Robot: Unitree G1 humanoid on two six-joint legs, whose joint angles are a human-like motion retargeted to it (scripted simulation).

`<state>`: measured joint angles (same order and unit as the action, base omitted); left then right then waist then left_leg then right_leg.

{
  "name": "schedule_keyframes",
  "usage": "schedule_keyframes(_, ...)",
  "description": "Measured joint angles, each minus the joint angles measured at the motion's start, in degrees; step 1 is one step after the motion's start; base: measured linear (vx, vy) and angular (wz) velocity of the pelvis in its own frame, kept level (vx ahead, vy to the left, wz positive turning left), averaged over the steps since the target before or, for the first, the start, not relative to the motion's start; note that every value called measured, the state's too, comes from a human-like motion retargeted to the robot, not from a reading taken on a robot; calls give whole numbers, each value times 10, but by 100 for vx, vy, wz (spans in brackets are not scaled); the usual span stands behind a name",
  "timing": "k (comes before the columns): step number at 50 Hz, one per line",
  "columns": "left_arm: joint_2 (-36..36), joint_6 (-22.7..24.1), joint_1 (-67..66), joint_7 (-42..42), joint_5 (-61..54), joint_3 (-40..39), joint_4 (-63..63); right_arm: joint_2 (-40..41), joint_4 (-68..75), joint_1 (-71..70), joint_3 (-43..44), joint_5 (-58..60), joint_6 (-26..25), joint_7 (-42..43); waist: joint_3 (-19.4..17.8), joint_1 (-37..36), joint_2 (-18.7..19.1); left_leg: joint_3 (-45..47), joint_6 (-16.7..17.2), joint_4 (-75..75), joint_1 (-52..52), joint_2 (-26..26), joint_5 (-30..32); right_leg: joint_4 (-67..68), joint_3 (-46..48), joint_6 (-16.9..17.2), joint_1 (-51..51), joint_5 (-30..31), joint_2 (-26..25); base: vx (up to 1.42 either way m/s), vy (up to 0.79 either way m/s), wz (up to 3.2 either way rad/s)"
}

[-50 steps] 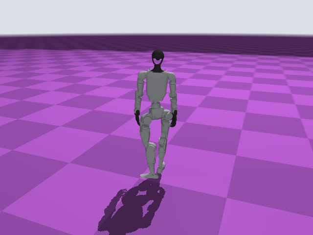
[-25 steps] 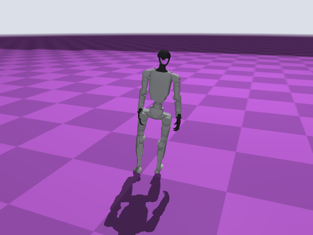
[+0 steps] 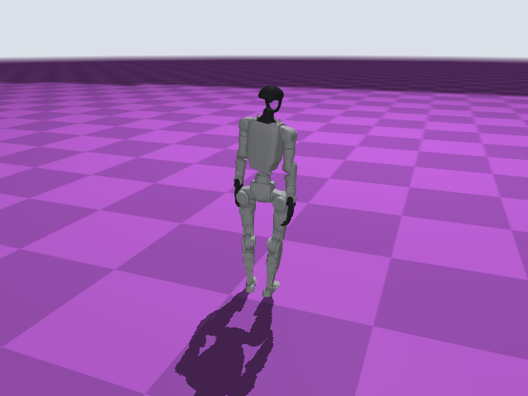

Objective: In place motions

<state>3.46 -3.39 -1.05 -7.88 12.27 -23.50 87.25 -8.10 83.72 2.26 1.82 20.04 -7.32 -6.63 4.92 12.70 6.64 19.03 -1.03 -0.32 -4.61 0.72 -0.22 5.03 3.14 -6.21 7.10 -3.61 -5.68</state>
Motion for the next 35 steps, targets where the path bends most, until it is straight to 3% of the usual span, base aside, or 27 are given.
schedule_keyframes(35, 1, -4, -11, 0, 9, -10, 39, 5, -21, -15, -16, 17, 9, -15, 16, -6, -16, 22, -15, -9, 25, -21, -28, 0, -9, 28, -13, 9, 13, 6, -6, -5)
